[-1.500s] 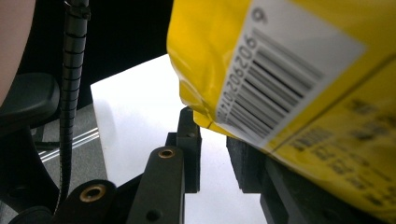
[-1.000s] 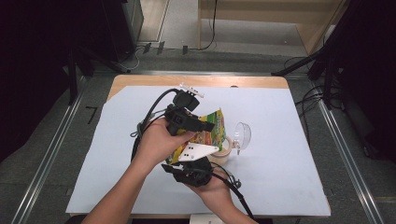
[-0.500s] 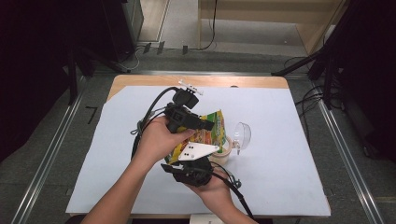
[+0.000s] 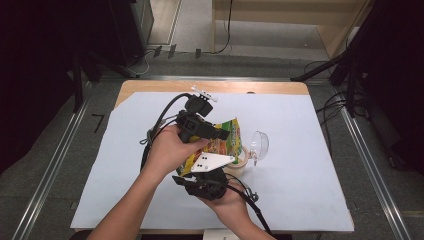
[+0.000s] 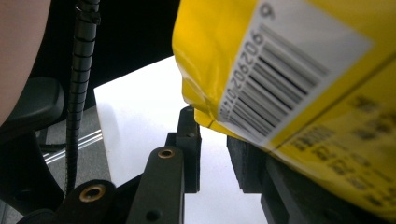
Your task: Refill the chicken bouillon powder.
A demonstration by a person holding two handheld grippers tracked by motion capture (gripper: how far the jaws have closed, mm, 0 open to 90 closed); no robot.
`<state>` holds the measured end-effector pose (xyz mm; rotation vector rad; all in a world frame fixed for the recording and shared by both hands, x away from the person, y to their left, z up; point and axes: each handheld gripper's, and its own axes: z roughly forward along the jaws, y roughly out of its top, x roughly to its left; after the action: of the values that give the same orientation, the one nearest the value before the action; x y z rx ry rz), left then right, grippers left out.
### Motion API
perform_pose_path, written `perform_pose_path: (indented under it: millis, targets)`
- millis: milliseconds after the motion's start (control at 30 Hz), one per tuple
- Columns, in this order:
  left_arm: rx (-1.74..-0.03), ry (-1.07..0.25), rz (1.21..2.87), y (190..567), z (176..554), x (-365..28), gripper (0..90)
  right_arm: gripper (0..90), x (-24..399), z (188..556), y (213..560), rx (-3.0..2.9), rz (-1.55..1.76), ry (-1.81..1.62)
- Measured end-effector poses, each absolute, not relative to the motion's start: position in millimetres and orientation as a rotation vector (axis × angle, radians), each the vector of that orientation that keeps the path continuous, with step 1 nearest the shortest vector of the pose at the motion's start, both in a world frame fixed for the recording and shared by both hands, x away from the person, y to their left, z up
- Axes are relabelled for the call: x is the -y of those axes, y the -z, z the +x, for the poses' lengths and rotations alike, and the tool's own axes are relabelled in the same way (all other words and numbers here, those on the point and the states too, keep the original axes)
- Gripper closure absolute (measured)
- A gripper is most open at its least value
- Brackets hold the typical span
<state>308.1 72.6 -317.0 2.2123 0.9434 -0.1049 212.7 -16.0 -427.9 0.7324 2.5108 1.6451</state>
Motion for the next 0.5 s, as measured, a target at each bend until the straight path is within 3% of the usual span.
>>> perform_pose_path:
  millis: [500]
  targets:
    - [-0.942,0.099,2.213,317.0,307.6,-72.1,75.4,76.4,15.9,212.7,428.3,-2.509,0.731,-1.643]
